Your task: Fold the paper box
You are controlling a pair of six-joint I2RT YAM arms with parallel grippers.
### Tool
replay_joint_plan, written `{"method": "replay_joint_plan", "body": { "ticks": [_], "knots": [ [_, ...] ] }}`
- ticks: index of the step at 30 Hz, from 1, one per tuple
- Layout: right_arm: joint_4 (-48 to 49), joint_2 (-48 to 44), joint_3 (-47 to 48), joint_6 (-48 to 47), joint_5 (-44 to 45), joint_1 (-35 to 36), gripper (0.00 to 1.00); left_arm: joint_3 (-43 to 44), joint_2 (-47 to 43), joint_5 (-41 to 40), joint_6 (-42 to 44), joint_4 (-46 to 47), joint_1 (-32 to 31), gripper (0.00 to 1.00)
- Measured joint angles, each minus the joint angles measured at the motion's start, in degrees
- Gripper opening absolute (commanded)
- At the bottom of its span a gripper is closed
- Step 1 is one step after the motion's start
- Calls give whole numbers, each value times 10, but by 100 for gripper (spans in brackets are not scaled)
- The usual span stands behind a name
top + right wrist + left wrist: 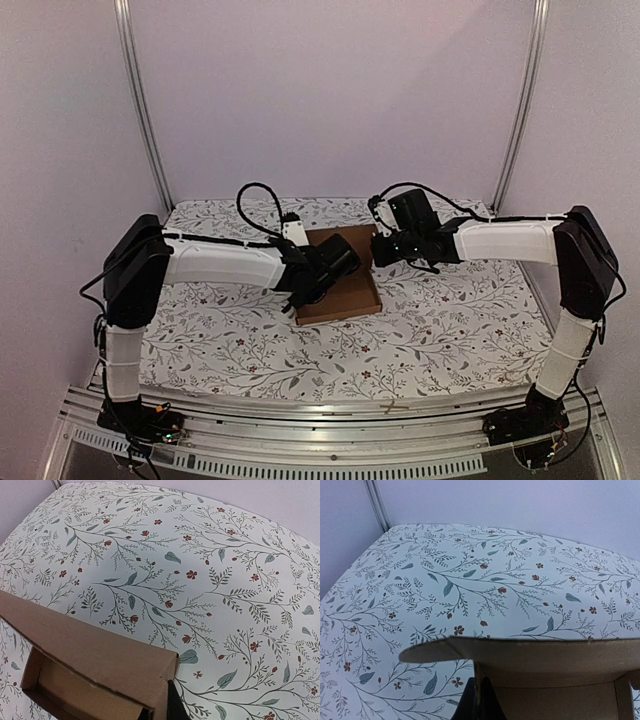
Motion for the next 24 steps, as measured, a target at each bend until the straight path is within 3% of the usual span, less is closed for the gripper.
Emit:
{"method": "replay_joint_plan", "body": {
  "ticks": [12, 24],
  "knots": [
    [59, -12, -49, 34, -24, 2, 0, 24, 35, -66, -162, -131, -52, 0],
    [57, -40, -95, 41, -58, 1, 1, 180, 163, -129, -480, -444, -100, 0]
  ]
}}
